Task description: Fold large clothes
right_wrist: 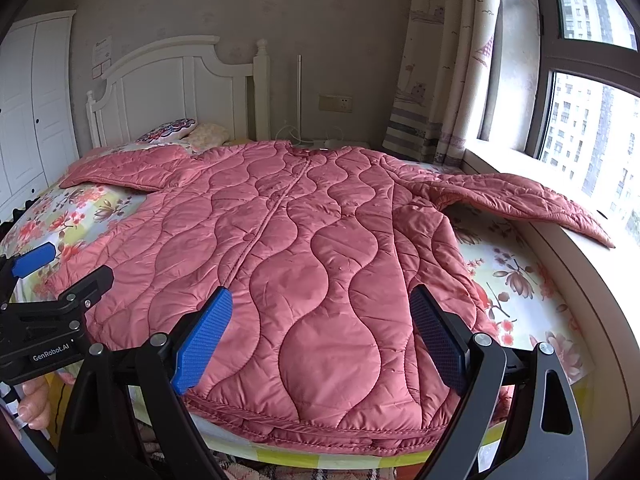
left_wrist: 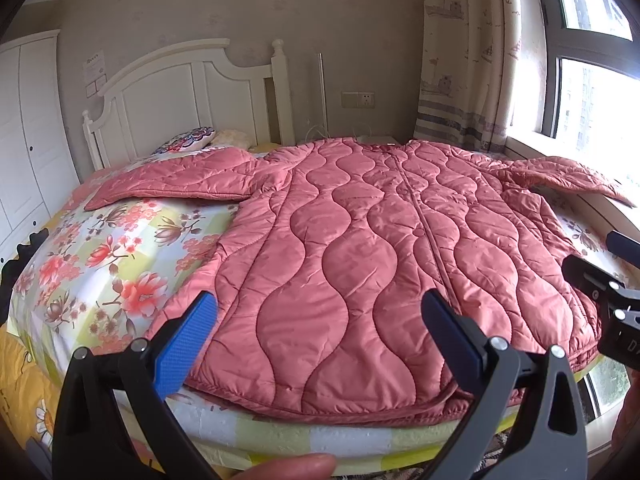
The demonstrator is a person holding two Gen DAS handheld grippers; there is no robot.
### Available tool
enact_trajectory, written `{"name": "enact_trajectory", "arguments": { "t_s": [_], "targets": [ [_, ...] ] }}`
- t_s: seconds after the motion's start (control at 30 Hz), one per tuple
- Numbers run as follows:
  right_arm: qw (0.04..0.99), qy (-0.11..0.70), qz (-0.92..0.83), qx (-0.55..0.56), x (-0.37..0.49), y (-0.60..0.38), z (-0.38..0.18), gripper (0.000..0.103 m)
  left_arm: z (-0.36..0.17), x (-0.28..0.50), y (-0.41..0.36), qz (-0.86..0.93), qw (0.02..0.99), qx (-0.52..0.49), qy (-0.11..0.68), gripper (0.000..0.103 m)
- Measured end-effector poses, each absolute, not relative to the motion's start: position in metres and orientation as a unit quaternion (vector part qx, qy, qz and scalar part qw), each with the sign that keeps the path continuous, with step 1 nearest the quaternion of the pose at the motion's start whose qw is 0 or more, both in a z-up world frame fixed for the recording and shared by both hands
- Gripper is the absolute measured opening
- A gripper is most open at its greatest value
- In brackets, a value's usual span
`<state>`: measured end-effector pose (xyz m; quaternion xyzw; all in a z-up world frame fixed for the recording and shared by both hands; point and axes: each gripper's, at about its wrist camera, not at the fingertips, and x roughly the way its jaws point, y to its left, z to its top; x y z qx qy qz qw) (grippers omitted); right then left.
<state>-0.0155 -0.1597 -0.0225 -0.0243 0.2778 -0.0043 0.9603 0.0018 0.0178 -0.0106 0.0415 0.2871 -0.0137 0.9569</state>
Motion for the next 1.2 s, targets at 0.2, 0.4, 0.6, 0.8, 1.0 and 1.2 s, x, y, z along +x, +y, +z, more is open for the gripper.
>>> {"name": "enact_trajectory", "arguments": {
  "t_s": [0.2, 0.4, 0.6, 0.8, 1.0, 1.2],
  "targets": [
    [0.961, 0.274, -0.004, -0.029, -0.018, -0.154, -0.021, 0.087, -0.010, 0.001, 0.022, -0.011, 0.957, 0.036, 0.286, 0.101],
    [0.959, 0.282, -0.005, -0.026, -0.014, -0.154, -0.027, 0.087, -0.015, 0.005, 0.022, -0.009, 0.956, 0.039, 0.292, 0.101],
    [0.955, 0.295, -0.014, -0.021, 0.005, -0.164, -0.034, 0.087, -0.021, 0.034, 0.020, -0.009, 0.949, 0.048, 0.311, 0.101],
    [0.949, 0.312, -0.044, 0.017, 0.050, -0.201, -0.034, 0.087, -0.015, 0.087, 0.010, -0.013, 0.944, 0.066, 0.322, 0.101],
    [0.936, 0.328, -0.090, 0.088, 0.094, -0.261, -0.034, 0.087, -0.013, 0.149, -0.002, -0.016, 0.935, 0.077, 0.346, 0.101],
    [0.914, 0.333, -0.147, 0.176, 0.121, -0.338, -0.037, 0.087, -0.021, 0.198, -0.010, -0.022, 0.925, 0.076, 0.373, 0.101]
  ]
}}
